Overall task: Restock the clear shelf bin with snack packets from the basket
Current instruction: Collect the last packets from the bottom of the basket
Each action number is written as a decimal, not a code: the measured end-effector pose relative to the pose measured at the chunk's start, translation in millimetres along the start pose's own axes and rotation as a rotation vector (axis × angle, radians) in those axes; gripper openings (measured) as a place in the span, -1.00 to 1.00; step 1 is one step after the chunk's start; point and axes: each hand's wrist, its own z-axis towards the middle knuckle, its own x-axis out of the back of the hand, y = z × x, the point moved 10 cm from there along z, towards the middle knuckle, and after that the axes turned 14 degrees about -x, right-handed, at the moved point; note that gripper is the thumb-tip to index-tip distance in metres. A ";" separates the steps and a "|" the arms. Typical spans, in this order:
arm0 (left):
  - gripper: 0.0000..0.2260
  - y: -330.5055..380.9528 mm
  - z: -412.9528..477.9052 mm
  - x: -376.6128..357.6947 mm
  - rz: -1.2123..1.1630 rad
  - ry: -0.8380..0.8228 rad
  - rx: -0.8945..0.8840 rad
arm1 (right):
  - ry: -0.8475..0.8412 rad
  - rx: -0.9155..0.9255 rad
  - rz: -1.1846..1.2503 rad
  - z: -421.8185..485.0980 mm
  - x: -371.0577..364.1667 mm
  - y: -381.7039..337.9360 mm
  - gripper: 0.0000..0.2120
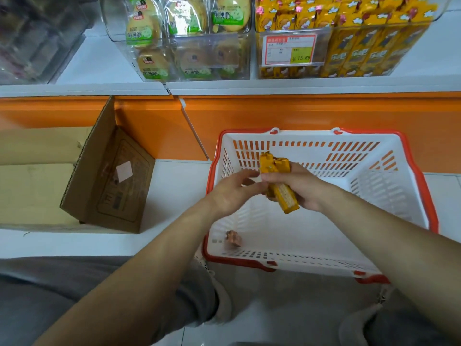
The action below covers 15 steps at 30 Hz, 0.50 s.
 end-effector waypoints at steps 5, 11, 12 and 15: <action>-0.65 -46.5 8.5 -41.0 0.852 -0.405 -0.029 | 0.136 -0.074 -0.178 21.6 37.8 30.8 -0.38; -0.52 -109.0 18.5 -96.6 0.998 -0.773 0.090 | 0.170 -0.162 -0.279 35.2 72.1 65.9 -0.29; -0.53 -118.6 16.9 -99.4 1.048 -0.822 0.114 | 0.173 -0.170 -0.299 37.0 75.9 69.2 -0.29; -0.61 -132.1 16.0 -104.0 1.190 -0.885 0.107 | 0.186 -0.182 -0.318 40.5 85.8 74.0 -0.32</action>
